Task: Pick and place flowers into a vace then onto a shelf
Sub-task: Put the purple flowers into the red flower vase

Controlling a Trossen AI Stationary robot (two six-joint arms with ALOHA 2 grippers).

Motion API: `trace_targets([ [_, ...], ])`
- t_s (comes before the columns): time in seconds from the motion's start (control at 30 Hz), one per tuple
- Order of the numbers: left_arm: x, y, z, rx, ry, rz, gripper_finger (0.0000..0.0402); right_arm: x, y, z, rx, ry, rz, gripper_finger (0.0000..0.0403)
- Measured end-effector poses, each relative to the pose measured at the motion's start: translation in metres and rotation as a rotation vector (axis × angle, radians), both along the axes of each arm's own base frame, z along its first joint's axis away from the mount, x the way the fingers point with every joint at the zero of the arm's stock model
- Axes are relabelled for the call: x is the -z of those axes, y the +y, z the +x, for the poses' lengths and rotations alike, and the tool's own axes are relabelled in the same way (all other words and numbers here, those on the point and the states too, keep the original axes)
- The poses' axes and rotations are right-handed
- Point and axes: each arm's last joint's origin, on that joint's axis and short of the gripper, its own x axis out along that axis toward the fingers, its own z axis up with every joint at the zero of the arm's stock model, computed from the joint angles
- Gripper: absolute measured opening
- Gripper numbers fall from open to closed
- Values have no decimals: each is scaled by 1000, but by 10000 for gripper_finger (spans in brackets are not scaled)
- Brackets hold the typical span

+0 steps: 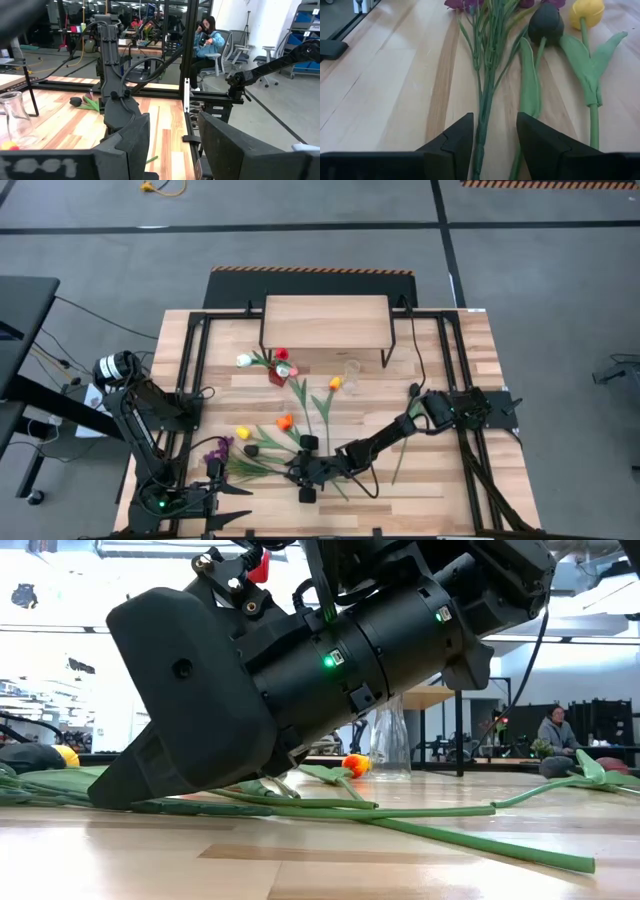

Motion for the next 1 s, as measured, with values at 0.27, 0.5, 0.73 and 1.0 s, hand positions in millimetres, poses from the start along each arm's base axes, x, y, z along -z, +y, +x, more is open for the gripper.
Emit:
trace_targets([
  [0.27,0,0,0,0,0,0,158,0,10,-3,-63,-8,-37,146],
  [0.5,0,0,0,1,0,-1,158,1,10,-4,-70,18,-47,146],
  [0.73,0,0,0,1,0,-1,158,3,10,-5,-81,46,-54,146],
  [1.0,0,0,0,0,0,-5,158,4,10,-6,-76,58,-59,116],
])
